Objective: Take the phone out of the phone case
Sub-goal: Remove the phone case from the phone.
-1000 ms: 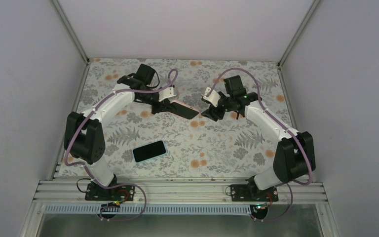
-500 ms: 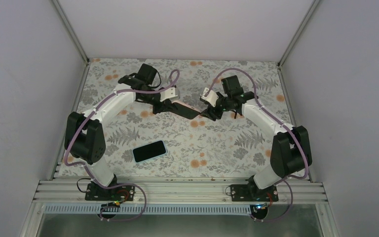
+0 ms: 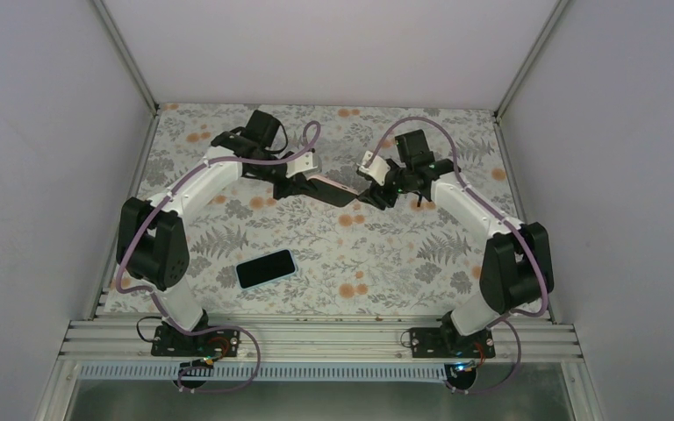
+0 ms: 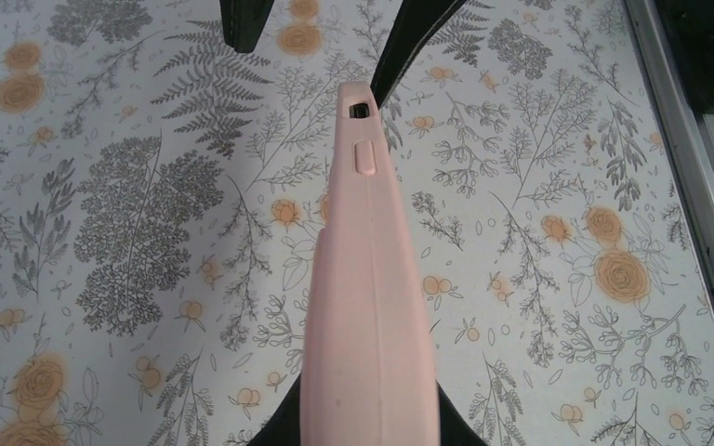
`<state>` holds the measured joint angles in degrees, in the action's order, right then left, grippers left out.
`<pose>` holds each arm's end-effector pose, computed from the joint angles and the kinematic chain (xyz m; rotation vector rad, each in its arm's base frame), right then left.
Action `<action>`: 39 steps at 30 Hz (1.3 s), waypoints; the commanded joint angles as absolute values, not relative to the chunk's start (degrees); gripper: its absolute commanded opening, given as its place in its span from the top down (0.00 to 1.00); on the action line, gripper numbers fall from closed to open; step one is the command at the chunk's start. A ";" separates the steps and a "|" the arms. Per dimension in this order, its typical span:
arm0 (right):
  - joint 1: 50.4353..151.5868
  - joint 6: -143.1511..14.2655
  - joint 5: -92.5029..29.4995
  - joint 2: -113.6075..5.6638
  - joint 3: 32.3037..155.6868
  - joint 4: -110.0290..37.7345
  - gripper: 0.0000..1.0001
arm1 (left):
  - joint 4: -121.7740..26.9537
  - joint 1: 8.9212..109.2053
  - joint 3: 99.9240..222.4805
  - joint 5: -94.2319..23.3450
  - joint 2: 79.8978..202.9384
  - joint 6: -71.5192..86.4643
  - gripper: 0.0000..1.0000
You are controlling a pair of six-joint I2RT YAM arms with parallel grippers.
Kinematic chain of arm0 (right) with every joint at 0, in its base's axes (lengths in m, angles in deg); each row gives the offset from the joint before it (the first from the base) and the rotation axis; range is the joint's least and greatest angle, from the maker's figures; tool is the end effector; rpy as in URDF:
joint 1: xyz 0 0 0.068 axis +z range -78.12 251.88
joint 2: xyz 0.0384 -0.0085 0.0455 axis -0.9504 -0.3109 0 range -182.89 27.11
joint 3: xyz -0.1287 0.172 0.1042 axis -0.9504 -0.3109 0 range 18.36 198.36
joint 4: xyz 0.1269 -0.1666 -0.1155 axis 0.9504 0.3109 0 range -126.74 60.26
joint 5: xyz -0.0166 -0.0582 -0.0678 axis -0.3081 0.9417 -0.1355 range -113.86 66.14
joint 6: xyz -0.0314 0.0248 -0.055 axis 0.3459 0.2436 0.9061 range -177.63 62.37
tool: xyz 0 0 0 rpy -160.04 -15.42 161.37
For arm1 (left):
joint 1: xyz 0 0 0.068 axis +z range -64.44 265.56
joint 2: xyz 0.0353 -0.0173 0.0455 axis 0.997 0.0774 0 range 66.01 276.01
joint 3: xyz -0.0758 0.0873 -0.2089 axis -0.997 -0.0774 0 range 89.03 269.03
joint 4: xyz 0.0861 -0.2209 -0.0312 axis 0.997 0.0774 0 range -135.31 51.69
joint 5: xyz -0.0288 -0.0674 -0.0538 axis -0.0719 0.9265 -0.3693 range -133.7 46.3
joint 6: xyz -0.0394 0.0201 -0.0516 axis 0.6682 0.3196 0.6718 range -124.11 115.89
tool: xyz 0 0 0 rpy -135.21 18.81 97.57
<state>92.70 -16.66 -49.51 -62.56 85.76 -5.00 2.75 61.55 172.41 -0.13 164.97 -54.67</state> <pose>0.2893 0.1352 0.2142 -1.3968 1.9859 0.4051 0.2906 -0.1708 0.2361 1.6417 1.7829 -0.8090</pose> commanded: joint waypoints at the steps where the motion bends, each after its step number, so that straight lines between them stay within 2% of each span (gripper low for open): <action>1: 91.05 -15.13 -46.40 -63.66 88.88 -8.79 0.35 | 5.56 60.39 173.75 4.99 164.27 -57.18 0.98; 14: 88.60 -13.66 -42.13 -66.40 90.81 -13.24 0.36 | 6.63 60.17 173.12 5.83 163.99 -58.22 0.98; 27: 87.37 -12.51 -42.67 -74.36 100.31 -10.98 0.36 | 5.26 59.86 172.42 5.38 163.75 -57.55 0.98; 39: 86.80 -6.82 -55.92 -57.72 87.75 2.04 0.33 | 2.95 59.90 172.91 3.55 164.00 -56.42 0.98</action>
